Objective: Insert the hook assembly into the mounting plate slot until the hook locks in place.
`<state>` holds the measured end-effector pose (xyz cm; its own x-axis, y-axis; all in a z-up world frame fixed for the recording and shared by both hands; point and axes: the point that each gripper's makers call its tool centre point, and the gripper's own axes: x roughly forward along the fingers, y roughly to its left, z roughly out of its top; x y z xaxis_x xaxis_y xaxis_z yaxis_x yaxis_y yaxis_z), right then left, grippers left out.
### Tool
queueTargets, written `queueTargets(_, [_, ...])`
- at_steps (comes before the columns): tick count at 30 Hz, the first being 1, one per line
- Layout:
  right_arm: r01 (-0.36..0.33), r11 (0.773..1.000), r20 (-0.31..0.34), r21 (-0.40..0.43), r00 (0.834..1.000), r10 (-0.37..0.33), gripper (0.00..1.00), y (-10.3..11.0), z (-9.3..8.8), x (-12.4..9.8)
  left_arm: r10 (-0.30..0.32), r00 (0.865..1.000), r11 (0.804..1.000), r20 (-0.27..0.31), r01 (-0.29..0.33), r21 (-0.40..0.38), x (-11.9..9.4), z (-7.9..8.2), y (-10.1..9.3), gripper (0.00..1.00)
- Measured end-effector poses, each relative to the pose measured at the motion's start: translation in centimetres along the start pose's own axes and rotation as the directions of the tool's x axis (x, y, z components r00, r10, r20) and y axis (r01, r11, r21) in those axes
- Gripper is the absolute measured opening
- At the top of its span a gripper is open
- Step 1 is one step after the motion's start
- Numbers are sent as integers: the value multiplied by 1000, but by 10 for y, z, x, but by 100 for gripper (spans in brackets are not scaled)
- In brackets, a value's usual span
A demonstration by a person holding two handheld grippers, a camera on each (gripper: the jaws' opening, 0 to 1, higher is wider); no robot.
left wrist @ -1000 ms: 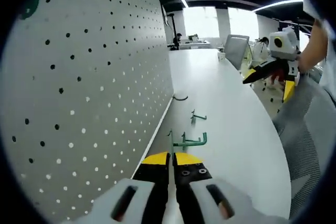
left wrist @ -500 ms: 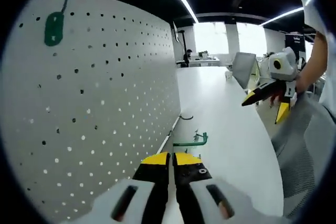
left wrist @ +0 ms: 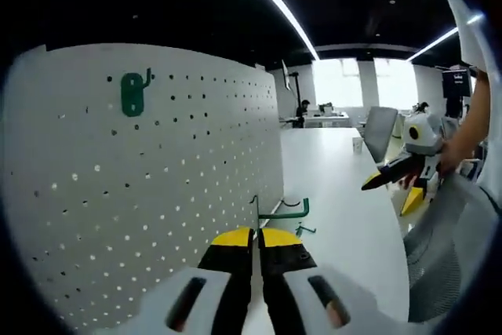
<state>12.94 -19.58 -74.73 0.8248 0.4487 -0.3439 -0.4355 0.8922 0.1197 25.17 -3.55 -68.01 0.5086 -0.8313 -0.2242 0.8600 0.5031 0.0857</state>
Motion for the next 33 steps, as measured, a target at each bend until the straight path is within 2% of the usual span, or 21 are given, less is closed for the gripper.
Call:
queueTargets(5, [1,1000,-2,-1,1000,-1,70,1,0,-2,32,999,999,38,-31,-20,-11,9,0,2])
queueTargets(20, [-2,1000,-9,-2,1000,2,71,2,-4,-6,100,991,993,94,-93,-78,-34,19,-10,2])
queueTargets(23, [-3,1000,-6,-4,1000,3,71,3,-2,-6,130,984,988,123,-118,-100,-44,26,-7,2])
queueTargets(33, [-5,1000,-8,-6,1000,5,70,4,-2,-6,174,973,980,153,-155,-127,-57,37,-3,2])
